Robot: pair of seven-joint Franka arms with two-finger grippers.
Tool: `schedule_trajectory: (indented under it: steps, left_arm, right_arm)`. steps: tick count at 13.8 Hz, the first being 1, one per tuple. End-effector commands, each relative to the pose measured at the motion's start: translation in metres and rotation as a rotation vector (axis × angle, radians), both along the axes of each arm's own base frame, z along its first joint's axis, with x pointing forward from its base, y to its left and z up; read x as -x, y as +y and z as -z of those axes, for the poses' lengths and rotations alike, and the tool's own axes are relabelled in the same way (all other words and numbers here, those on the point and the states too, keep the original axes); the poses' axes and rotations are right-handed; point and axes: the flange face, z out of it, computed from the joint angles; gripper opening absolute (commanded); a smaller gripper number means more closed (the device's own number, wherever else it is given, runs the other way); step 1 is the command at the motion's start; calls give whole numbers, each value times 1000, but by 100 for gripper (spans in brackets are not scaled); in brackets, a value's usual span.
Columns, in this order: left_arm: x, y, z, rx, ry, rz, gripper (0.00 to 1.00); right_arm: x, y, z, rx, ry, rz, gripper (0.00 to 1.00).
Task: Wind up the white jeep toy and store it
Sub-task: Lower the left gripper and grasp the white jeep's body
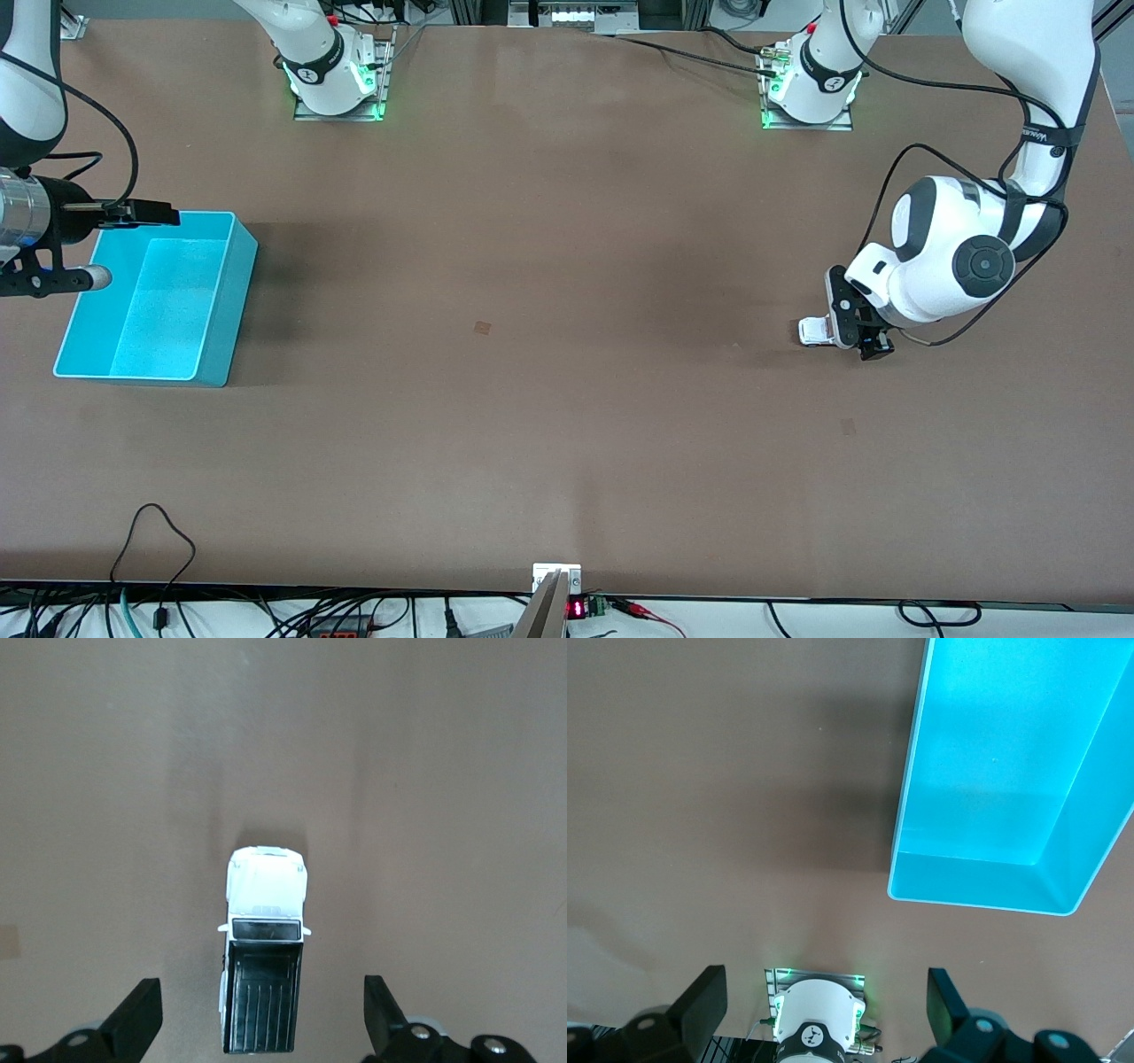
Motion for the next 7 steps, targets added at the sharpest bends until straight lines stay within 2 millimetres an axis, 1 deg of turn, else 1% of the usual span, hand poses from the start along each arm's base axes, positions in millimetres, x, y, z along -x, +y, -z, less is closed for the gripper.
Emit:
schedule_trajectory:
  steps: [1,3,4,6,7]
  left_arm:
    - [8,6,9,5,-24,89,100]
    - [5,8,8,-10,-49,129,100]
    - [4,14,9,-19,-60,131,100]
    - [5,14,19,-15,-74,132,100]
    - [9,15,26,-14,-77,129,100]
  right_arm:
    - [1,3,-3,-13,7,0,100]
    - [1,4,-4,-23,3,4,100]
    - [1,4,-4,-24,3,4,100]
    - [1,3,-5,-23,2,4,100]
    - [1,1,-6,-24,-1,5,100]
